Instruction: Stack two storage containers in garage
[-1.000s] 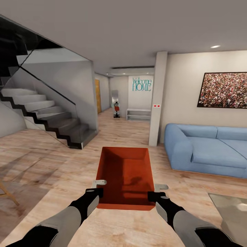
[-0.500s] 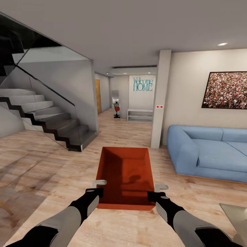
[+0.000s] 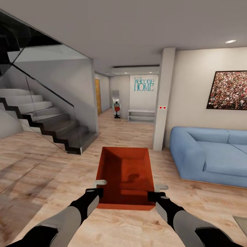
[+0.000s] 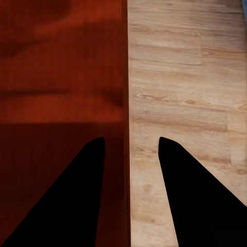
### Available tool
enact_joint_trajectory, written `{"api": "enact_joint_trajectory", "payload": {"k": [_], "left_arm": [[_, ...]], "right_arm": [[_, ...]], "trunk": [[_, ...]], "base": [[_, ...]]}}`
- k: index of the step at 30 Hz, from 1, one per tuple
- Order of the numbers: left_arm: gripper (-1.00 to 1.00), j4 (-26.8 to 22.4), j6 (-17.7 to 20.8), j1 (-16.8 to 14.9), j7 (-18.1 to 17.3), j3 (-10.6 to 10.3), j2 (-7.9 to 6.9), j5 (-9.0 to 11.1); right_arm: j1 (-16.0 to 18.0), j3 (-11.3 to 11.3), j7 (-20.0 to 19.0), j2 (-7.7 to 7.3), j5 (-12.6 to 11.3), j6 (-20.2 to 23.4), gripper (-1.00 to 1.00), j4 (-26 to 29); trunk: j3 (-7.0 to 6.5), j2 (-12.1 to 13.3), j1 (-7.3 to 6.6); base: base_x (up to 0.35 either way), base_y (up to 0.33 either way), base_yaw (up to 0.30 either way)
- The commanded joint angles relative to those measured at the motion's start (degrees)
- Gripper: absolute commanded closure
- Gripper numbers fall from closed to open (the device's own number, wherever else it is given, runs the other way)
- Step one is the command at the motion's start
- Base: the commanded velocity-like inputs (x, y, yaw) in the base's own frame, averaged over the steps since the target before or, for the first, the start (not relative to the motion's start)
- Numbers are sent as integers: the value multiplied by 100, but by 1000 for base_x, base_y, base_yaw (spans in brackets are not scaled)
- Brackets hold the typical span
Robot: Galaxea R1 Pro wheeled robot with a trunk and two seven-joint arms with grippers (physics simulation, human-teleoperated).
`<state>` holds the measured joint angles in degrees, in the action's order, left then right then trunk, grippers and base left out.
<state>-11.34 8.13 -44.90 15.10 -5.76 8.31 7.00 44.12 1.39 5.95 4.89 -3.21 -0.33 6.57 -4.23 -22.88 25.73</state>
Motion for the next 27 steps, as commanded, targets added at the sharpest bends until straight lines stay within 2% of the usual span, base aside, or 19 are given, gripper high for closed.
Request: {"api": "enact_joint_trajectory", "payload": {"k": [1, 27], "left_arm": [[100, -26, 39, -1, 125, 13, -5, -94], [100, -26, 39, -1, 125, 13, -5, -92]], "right_arm": [[0, 63, -12, 3, -92, -2, 100, -7], [-2, 63, -14, 3, -92, -2, 100, -7]], "trunk": [[2, -4, 5], [2, -4, 5]], "base": [[322, 84, 0], [322, 68, 0]]}}
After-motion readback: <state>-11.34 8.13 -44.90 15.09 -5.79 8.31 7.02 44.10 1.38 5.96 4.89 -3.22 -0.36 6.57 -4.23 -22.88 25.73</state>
